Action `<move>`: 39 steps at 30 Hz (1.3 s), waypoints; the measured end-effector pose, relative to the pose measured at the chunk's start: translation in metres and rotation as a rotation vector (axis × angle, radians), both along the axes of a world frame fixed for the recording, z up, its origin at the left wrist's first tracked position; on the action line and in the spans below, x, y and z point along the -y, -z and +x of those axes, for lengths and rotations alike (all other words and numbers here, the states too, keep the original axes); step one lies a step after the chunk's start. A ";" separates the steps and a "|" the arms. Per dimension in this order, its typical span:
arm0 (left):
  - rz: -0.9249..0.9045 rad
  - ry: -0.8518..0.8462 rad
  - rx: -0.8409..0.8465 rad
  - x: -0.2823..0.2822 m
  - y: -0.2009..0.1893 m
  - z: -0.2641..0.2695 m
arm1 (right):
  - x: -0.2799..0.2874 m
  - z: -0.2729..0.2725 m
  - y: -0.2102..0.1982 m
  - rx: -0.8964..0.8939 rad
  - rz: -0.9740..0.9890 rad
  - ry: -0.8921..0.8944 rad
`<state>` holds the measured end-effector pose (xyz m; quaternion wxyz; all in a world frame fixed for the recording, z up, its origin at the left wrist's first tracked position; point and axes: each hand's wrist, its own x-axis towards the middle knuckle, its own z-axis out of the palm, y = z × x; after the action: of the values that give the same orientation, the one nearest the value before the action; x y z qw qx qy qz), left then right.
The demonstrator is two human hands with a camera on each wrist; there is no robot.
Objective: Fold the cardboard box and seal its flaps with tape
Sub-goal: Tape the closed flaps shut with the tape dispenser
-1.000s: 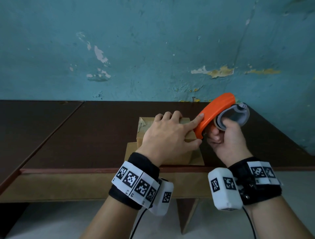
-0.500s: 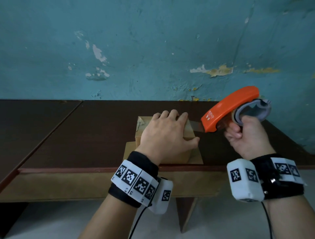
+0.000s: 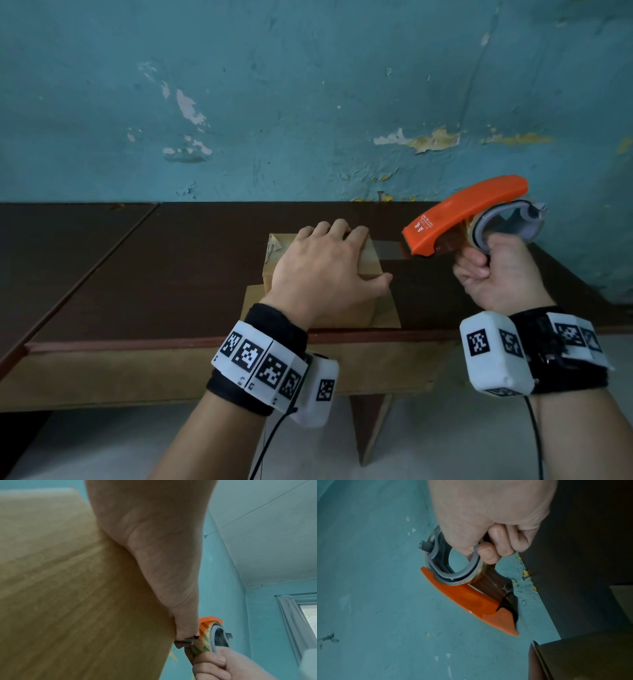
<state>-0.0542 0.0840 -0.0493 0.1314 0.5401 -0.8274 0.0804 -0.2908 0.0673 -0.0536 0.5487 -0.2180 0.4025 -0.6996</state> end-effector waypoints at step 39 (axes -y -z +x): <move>0.022 0.021 0.062 0.001 0.000 0.001 | -0.011 0.044 -0.003 -0.737 -0.035 0.142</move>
<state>-0.0530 0.0825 -0.0492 0.1007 0.5300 -0.8375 0.0866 -0.2464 0.0788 -0.0503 0.3133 -0.4360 0.5750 -0.6173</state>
